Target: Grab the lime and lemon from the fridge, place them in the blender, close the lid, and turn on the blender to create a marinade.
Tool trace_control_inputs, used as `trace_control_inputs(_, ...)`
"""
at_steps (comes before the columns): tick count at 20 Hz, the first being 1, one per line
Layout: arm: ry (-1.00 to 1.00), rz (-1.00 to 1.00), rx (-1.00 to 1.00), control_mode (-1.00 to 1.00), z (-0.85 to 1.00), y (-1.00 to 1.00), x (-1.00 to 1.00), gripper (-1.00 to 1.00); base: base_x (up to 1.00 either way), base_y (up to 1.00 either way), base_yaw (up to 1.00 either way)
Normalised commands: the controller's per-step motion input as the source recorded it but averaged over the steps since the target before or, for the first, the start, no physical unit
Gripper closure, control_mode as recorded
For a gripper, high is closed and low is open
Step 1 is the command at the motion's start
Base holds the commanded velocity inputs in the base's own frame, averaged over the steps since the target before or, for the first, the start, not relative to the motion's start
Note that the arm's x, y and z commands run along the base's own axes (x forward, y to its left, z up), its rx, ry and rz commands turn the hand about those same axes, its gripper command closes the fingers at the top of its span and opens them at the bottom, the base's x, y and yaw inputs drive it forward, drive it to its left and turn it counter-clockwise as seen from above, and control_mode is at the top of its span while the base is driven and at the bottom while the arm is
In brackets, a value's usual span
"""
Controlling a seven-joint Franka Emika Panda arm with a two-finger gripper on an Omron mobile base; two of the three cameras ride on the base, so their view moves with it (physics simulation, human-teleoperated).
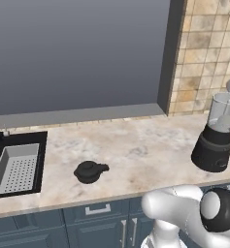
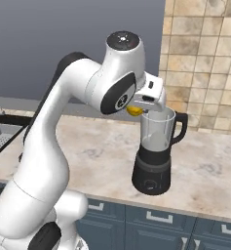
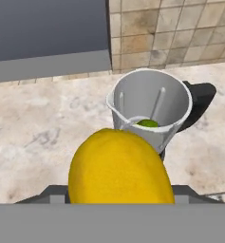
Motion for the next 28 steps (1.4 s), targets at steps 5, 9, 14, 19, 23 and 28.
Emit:
trace_control_inputs(5, 0.11, 0.00, 0.00, -1.00, -0.53, -0.42, 0.54, 1.00, 0.00, 0.00, 0.00)
trace_control_inputs(9, 0.16, 0.00, 0.00, -1.00, -0.59, -0.12, 0.62, 1.00, 0.00, 0.00, 0.00)
trace_control_inputs(14, 0.10, 0.00, 0.00, -1.00, -0.44, -0.04, 0.45, 1.00, 0.00, 0.00, 0.00)
trace_control_inputs(19, 0.00, 0.04, -0.01, -1.00, -0.25, 0.00, 0.05, 1.00, 0.00, 0.00, 0.00)
trace_control_inputs(23, 0.00, 0.03, 0.00, -1.00, 0.07, -0.12, 0.29, 1.00, 0.00, 0.00, 0.00)
trace_control_inputs(28, 0.00, 0.01, 0.00, -1.00, 0.00, -0.26, 0.66, 1.00, 0.00, 0.00, 0.00)
